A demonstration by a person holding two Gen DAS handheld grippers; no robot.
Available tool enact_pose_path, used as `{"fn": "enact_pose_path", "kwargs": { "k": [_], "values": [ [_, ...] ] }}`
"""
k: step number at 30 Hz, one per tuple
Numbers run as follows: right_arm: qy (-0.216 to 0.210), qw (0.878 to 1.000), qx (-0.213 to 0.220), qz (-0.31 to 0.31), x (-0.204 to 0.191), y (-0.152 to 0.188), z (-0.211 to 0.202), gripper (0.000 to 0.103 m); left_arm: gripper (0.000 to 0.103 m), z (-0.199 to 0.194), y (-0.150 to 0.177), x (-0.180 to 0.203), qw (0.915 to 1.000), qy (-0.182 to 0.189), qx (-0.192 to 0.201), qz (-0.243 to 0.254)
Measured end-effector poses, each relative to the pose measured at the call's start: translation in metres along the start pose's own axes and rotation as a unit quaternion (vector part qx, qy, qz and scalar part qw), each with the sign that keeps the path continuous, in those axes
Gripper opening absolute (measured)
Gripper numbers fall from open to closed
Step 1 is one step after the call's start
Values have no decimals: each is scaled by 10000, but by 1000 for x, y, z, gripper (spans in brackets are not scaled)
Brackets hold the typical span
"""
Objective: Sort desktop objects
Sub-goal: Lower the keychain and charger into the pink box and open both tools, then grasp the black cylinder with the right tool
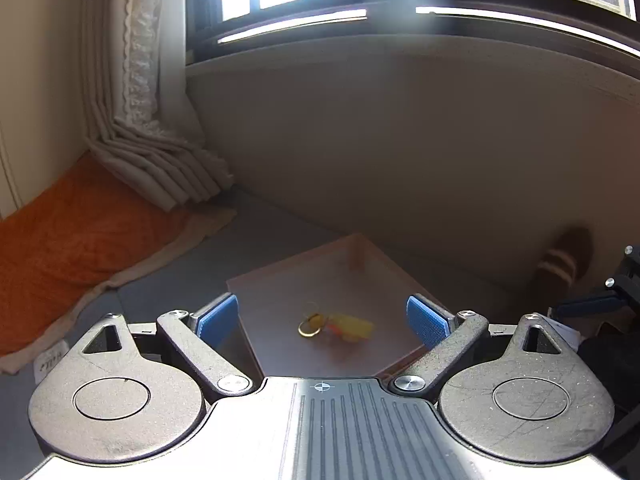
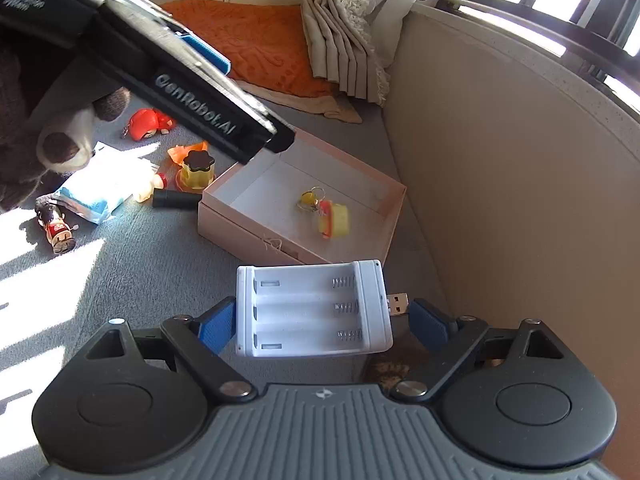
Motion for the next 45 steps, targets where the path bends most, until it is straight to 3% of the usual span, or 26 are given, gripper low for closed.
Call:
{"fn": "enact_pose_path", "kwargs": {
  "k": [6,10,14,18,19,20,22,24,27,32,37,38,45],
  "values": [
    [331,9984,418,182,15,-57,46,91,96,-19,97,2,9930,423,-1065,-298],
    [44,9976,44,683,15,-76,84,95,97,-34,163,12,9834,686,-1678,10],
    [-287,9969,29,735,-19,-70,82,95,99,-61,208,-7,9817,446,-1851,24],
    [-436,9987,257,96,-82,-62,69,94,100,-73,220,-67,9823,-216,-1681,-799],
    [-480,9983,322,-88,-100,-61,67,86,100,-73,219,-87,9796,-458,-1622,-1097],
    [-515,9978,340,-244,-117,-60,66,72,100,-73,220,-107,9750,-687,-1562,-1425],
    [-631,9973,243,-290,-146,-60,71,51,100,-74,221,-135,9646,-929,-1457,-1994],
    [-759,9969,185,-104,-168,-65,79,46,100,-76,223,-153,9555,-1003,-1416,-2383],
    [-841,9960,161,241,-186,-81,93,45,100,-71,231,-151,9574,-1039,-1599,-2168],
    [-1070,9902,-253,859,-195,-106,129,42,101,-60,238,-126,9667,-738,-1818,-1640],
    [-1047,9904,-603,676,-200,-105,153,38,101,-56,241,-116,9688,-588,-1834,-1559],
    [-1070,9907,-594,591,-200,-102,149,30,101,-57,241,-117,9688,-587,-1817,-1579],
    [-1198,9900,-671,-331,-197,-53,103,24,101,-55,240,-115,9689,-580,-1827,-1565]
  ]
}}
Point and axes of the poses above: each gripper's, at about its wrist camera, not at the fingertips, and z roughly the way its jaws point, x to its right, y to its underside, the point moved 8 cm from there along z, roughly the way its jaws point, and after that the axes turned 2 degrees about -x, right-handed, at the moved point
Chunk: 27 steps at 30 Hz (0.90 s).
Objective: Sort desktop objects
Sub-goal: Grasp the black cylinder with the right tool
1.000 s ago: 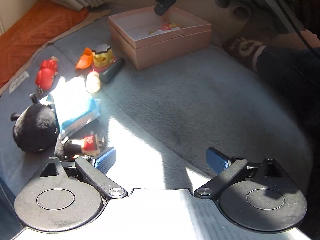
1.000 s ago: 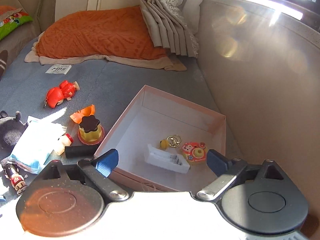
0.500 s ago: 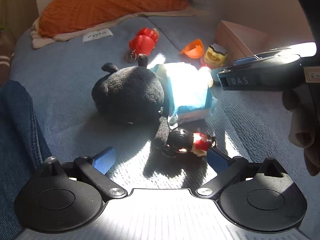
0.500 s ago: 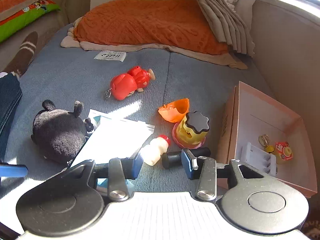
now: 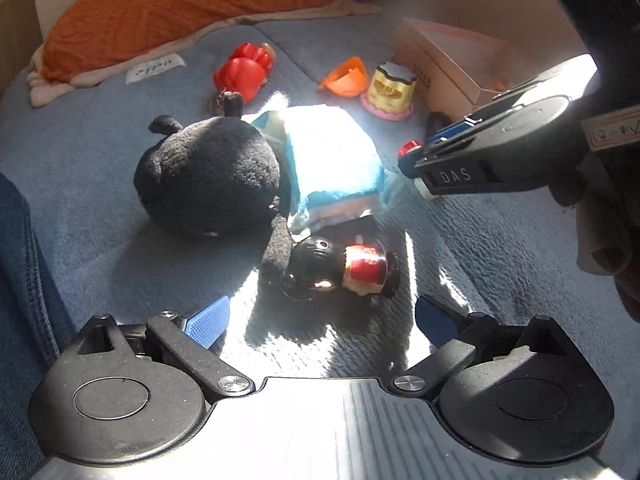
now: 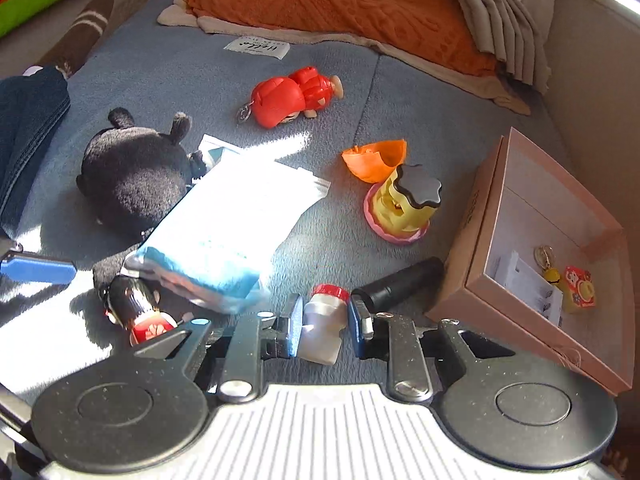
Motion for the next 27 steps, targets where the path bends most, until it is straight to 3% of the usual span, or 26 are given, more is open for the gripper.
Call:
{"fn": "enact_pose_path", "kwargs": {
  "k": [8,15,19,21,24,27],
  "values": [
    [664,9960,106,-594,18,45,-25,24,102,2,2,6,9999,-46,-57,146],
    [787,9967,-33,-219,48,64,-24,24,102,5,4,4,9998,-85,-112,147],
    [1278,9918,-11,94,69,65,-23,28,102,6,4,5,9997,-102,-126,185],
    [1101,9930,80,431,72,58,-25,32,102,6,4,6,9997,-112,-127,192],
    [429,9928,235,1095,64,40,-29,35,102,7,4,6,9997,-126,-127,193],
    [-104,9827,325,1820,48,13,-23,35,102,8,4,7,9995,-168,-133,249]
  ]
}}
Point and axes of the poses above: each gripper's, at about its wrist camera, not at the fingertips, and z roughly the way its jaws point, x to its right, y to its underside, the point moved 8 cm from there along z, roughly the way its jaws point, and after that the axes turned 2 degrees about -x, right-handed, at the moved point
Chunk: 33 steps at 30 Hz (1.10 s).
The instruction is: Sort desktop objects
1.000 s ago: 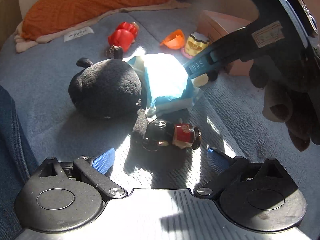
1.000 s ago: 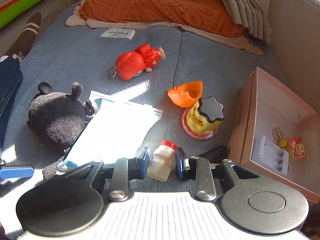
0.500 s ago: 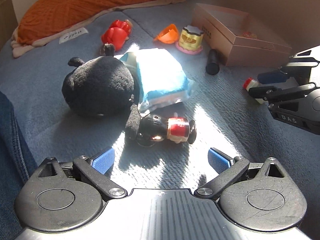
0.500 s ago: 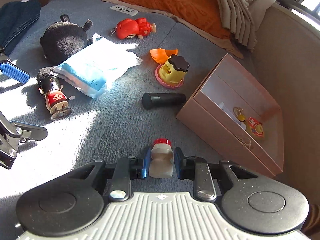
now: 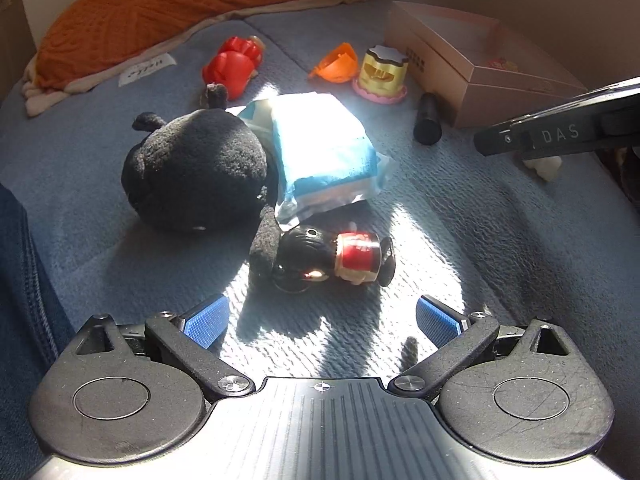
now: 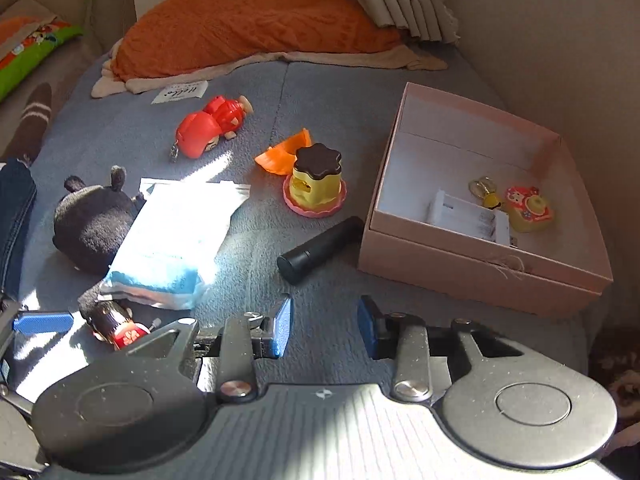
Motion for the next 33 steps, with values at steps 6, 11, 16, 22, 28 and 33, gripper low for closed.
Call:
{"fn": "enact_pose_path", "kwargs": {
  "k": [6,11,16,22,28,33],
  "values": [
    [655,9952,-216,692,-17,-23,44,56,102,1,2,1,10000,-34,-6,81],
    [677,9962,-334,445,-14,-14,49,26,102,-1,0,0,10000,24,37,16],
    [257,9971,-211,-684,-30,17,14,25,102,-3,0,3,9999,68,69,81],
    [-370,9742,-445,-2183,-57,71,-16,25,102,-1,5,14,9991,151,-17,390],
    [361,9628,-347,-2655,-29,89,-50,65,103,1,9,17,9985,91,-49,529],
    [545,9755,-514,-2069,30,98,-82,89,103,-8,4,18,9984,85,192,533]
  ]
}}
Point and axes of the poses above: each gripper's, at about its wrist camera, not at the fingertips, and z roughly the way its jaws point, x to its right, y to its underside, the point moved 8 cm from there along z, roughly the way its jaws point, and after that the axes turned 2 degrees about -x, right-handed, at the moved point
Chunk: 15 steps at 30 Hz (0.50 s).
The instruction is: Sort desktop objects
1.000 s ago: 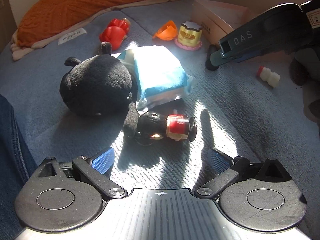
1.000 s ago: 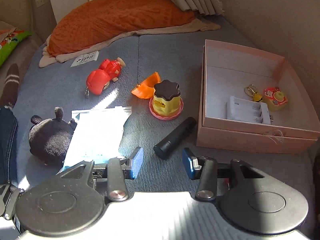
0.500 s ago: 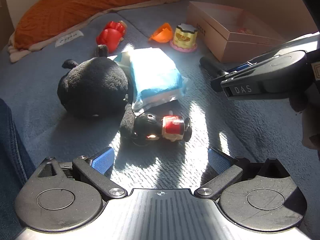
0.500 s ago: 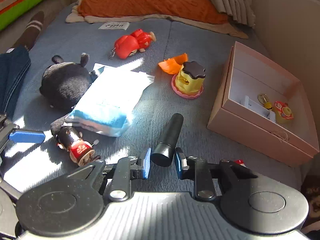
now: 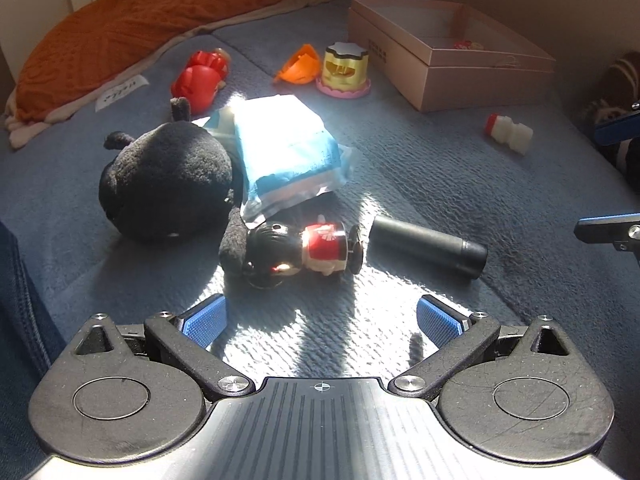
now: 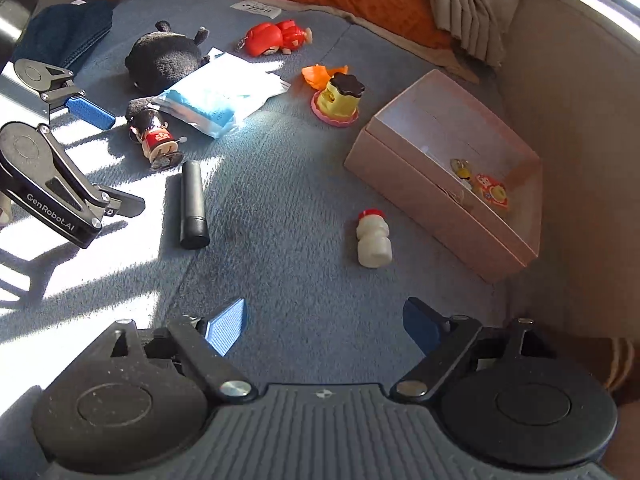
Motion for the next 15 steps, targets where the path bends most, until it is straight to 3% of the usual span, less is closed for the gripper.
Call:
{"fn": "enact_pose_path", "kwargs": {
  "k": [3,5,7,10,15],
  "values": [
    [-54,9981,-232,562,24,14,4,97,103,-17,-11,14,9984,405,380,109],
    [-294,9931,-352,1077,33,17,13,101,103,-21,-14,32,9956,820,391,241],
    [-714,9826,-609,1602,33,21,27,101,103,-17,-14,48,9935,1000,259,471],
    [-1253,9597,-1298,2153,21,38,54,103,103,-1,-12,63,9932,780,53,862],
    [-987,9659,-1327,1991,7,46,61,103,103,15,-19,64,9929,518,-94,1066]
  ]
}}
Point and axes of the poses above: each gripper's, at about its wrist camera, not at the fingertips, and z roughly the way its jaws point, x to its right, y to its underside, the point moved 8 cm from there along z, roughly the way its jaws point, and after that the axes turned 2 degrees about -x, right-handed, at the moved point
